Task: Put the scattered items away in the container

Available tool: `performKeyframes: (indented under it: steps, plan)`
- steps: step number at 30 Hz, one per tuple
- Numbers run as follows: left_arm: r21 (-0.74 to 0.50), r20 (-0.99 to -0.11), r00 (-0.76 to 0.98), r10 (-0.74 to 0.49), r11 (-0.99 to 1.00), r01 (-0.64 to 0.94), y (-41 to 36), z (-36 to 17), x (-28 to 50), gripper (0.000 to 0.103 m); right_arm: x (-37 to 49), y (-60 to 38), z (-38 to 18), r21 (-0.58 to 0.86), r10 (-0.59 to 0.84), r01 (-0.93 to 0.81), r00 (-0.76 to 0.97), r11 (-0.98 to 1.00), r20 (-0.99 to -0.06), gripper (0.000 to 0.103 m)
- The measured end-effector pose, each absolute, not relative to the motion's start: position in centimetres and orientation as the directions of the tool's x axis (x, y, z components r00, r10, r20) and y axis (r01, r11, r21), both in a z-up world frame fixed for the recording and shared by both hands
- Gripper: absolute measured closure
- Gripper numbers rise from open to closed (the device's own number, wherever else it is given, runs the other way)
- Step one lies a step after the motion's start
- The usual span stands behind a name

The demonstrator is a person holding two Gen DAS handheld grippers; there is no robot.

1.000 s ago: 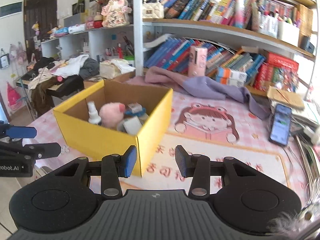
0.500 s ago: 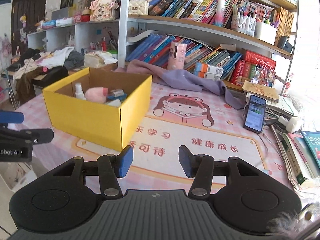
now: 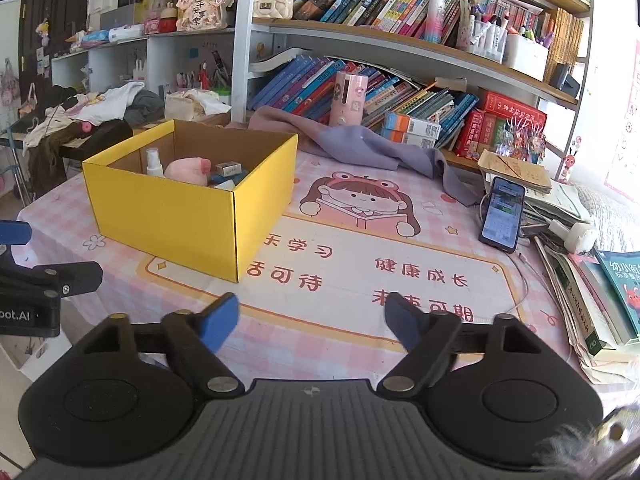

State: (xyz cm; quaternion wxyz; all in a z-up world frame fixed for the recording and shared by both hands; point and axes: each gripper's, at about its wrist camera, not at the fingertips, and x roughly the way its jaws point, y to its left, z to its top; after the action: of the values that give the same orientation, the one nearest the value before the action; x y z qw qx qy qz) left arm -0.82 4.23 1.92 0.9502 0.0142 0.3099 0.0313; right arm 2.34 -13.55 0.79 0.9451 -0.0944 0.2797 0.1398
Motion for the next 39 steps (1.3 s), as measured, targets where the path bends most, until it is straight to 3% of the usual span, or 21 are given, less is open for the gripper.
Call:
performKeyframes:
  steps: [3,14,39]
  plan:
    - [0.052,-0.593,0.802,0.069,0.998,-0.047,4.0,1.9,-0.7,0.002,2.3,-13.5,0.8,-0.102,0.216,-0.325,0.801,0.94,-0.559,0.012]
    - [0.044,-0.62,0.782,0.061,0.998,-0.042,3.8,1.5,-0.6,0.002,2.3,-13.5,0.6,-0.093,0.202,-0.315,0.783,0.945,-0.588,0.003]
    - [0.042,-0.665,0.746,0.046,0.999,-0.024,2.9,0.6,0.0,0.002,2.7,-14.1,0.1,-0.087,0.175,-0.289,0.764,0.953,-0.621,0.002]
